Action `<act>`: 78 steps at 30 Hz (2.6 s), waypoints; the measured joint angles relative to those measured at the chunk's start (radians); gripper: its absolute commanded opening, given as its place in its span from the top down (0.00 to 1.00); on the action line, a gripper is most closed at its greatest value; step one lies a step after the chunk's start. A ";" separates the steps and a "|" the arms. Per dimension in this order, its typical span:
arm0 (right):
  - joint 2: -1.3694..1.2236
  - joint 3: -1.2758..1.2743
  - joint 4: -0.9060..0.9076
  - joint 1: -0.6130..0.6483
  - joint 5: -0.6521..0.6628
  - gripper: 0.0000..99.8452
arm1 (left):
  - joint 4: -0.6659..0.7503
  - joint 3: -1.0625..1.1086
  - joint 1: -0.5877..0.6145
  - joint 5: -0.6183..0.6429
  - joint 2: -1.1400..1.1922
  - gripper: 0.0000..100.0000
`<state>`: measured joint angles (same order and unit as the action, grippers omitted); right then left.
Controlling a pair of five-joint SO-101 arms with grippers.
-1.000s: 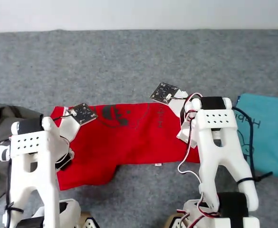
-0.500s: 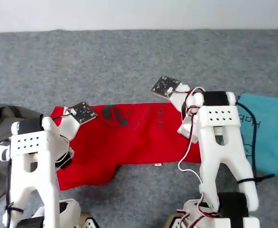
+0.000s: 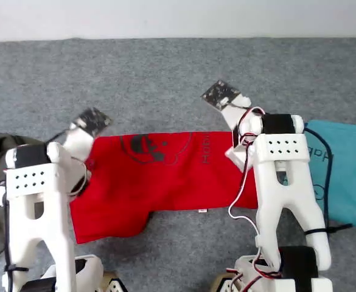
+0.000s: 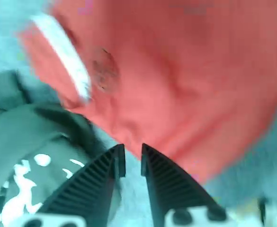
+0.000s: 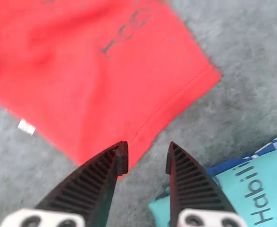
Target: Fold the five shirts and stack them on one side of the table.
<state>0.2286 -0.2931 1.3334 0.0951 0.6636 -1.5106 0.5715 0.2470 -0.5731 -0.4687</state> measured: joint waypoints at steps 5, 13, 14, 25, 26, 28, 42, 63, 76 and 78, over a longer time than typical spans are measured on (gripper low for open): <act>-0.025 0.000 -0.147 0.000 -0.114 0.90 | 0.176 -0.011 -0.032 0.192 0.046 0.94; -0.224 0.000 -0.258 0.000 -0.206 0.95 | 0.265 -0.161 -0.130 0.293 0.381 0.98; -0.247 0.000 -0.269 0.002 -0.206 0.95 | 0.267 -0.196 -0.132 0.298 0.428 0.98; -0.454 0.000 -0.442 0.000 -0.206 0.95 | 0.267 -0.523 -0.127 0.301 0.885 0.98; -0.462 0.000 -0.453 0.000 -0.206 0.95 | 0.267 -0.552 -0.118 0.301 0.914 0.98; -0.471 0.000 -0.470 0.000 -0.206 0.95 | 0.267 -0.614 -0.098 0.304 0.968 0.98; -0.474 0.006 -0.554 0.000 -0.206 0.95 | 0.009 -1.171 -0.075 0.287 1.221 0.98; -0.617 0.196 -0.407 0.000 -0.206 0.95 | -0.215 -1.346 -0.075 0.282 1.226 0.99; -0.664 0.241 -0.494 0.003 -0.146 0.95 | -0.215 -1.346 -0.075 0.282 1.226 0.99; -0.666 0.295 -0.456 0.002 -0.146 0.95 | -0.215 -1.346 -0.075 0.282 1.226 0.99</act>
<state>-0.4373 0.0015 0.8777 0.0967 0.5178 -1.7254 -0.7741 0.1718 -0.2908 0.7572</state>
